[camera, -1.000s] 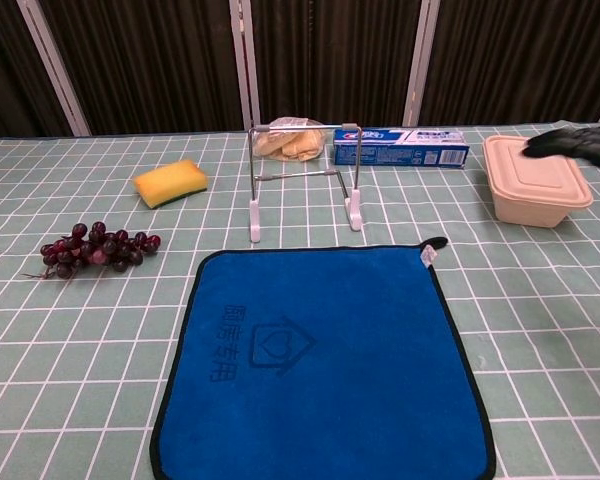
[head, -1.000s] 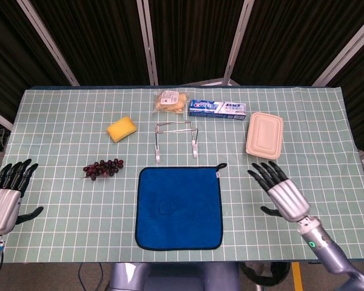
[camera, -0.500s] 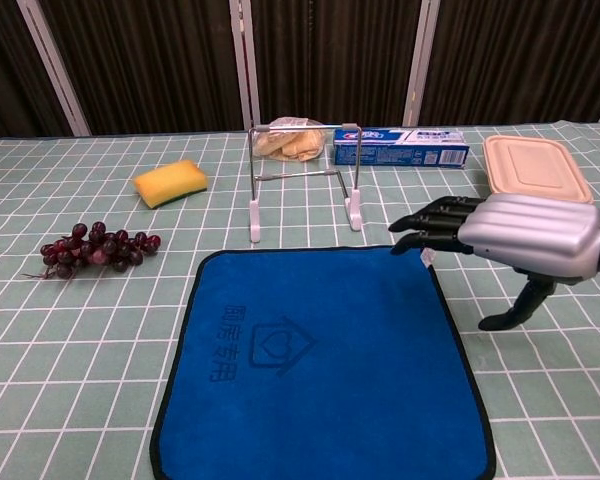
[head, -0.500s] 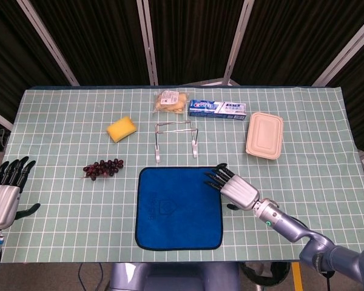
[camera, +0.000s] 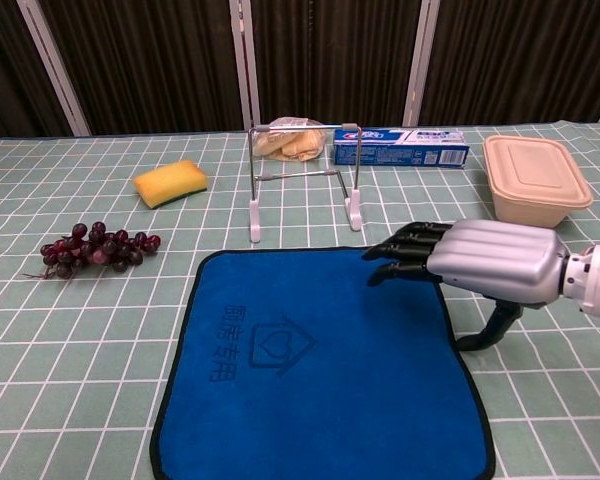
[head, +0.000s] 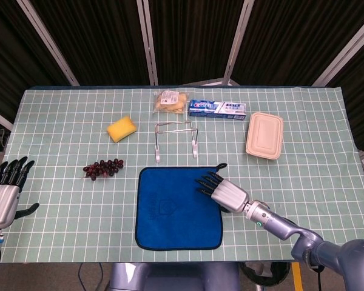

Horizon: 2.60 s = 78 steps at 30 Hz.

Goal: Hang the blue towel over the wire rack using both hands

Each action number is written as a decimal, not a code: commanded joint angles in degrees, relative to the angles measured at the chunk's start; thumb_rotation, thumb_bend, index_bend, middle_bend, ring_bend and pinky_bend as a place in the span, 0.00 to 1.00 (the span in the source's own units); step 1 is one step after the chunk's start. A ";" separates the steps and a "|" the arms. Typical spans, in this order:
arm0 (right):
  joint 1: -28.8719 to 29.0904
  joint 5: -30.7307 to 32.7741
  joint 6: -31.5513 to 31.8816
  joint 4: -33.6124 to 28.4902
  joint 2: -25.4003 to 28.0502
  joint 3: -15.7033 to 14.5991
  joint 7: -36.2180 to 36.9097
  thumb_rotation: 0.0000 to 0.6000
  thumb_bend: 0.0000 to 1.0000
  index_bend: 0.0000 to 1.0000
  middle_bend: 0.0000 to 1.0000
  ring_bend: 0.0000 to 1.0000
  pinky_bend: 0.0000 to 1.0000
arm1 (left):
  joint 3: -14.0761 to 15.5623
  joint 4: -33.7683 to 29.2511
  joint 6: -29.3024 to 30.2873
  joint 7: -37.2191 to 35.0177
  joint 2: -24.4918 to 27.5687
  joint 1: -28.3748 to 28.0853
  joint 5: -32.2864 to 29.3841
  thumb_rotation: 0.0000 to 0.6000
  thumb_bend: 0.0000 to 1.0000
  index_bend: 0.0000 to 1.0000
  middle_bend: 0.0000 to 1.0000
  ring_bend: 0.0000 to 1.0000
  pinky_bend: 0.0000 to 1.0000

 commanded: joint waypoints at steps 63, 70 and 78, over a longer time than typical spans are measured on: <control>2.21 5.38 3.57 0.93 -4.56 0.16 9.97 1.00 0.49 0.66 0.00 0.00 0.00 | 4.17 13.93 -16.26 -4.31 -15.07 -16.83 16.79 1.00 0.06 0.25 0.00 0.00 0.00; 2.22 5.91 3.56 0.05 -4.15 0.47 10.45 1.00 0.50 0.66 0.00 0.00 0.00 | 4.13 14.77 -20.35 -1.05 -18.64 -20.98 17.86 1.00 0.18 0.29 0.00 0.00 0.00; 2.17 6.14 4.01 0.09 -4.04 0.74 10.84 1.00 0.50 0.63 0.00 0.00 0.00 | 3.84 15.60 -23.23 4.09 -20.78 -23.04 16.07 1.00 0.20 0.30 0.00 0.00 0.00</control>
